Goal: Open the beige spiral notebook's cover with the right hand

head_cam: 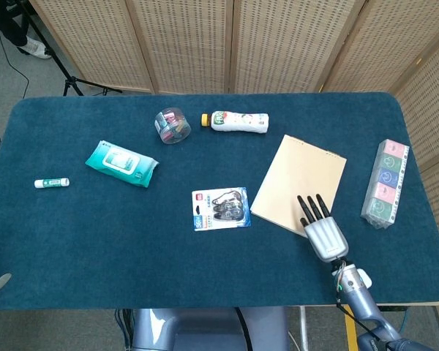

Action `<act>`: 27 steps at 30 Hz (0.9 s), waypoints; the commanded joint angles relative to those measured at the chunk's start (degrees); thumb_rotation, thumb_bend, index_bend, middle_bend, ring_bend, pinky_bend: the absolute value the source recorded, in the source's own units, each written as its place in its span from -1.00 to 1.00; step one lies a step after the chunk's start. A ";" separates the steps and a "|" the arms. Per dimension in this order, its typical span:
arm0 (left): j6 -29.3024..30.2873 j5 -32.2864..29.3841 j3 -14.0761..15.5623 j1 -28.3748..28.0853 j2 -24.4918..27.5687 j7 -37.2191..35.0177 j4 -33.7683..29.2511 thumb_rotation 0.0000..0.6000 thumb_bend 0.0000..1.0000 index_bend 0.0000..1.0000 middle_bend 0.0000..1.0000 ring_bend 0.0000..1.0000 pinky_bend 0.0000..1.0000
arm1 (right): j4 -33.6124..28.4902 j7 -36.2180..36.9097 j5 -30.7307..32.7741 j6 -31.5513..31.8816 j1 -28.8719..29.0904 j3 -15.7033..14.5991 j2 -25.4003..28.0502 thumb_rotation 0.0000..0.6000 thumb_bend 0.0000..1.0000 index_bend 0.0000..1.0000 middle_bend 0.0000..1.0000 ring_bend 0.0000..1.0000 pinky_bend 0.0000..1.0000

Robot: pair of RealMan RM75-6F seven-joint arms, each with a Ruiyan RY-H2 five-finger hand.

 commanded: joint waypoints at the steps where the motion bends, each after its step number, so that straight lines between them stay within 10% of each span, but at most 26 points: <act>1: 0.03 0.00 -0.01 0.01 -0.03 0.05 0.03 1.00 -1.00 -1.00 -1.00 -1.00 -1.00 | 0.22 0.06 0.19 0.04 0.16 0.14 -0.08 1.00 -0.07 0.02 -1.00 -1.00 -1.00; 13: -0.13 -0.17 -0.05 -0.04 -0.16 0.54 -0.11 1.00 -1.00 -1.00 -1.00 -1.00 -1.00 | 1.53 1.26 0.95 0.25 0.63 0.37 -0.25 1.00 -0.05 0.27 -0.98 -1.00 -1.00; 27: -0.20 -0.24 -0.06 -0.05 -0.22 0.79 -0.22 1.00 -1.00 -1.00 -1.00 -1.00 -1.00 | -0.66 4.70 -1.11 1.74 0.60 -1.55 1.65 1.00 0.55 0.35 -0.91 -1.00 -1.00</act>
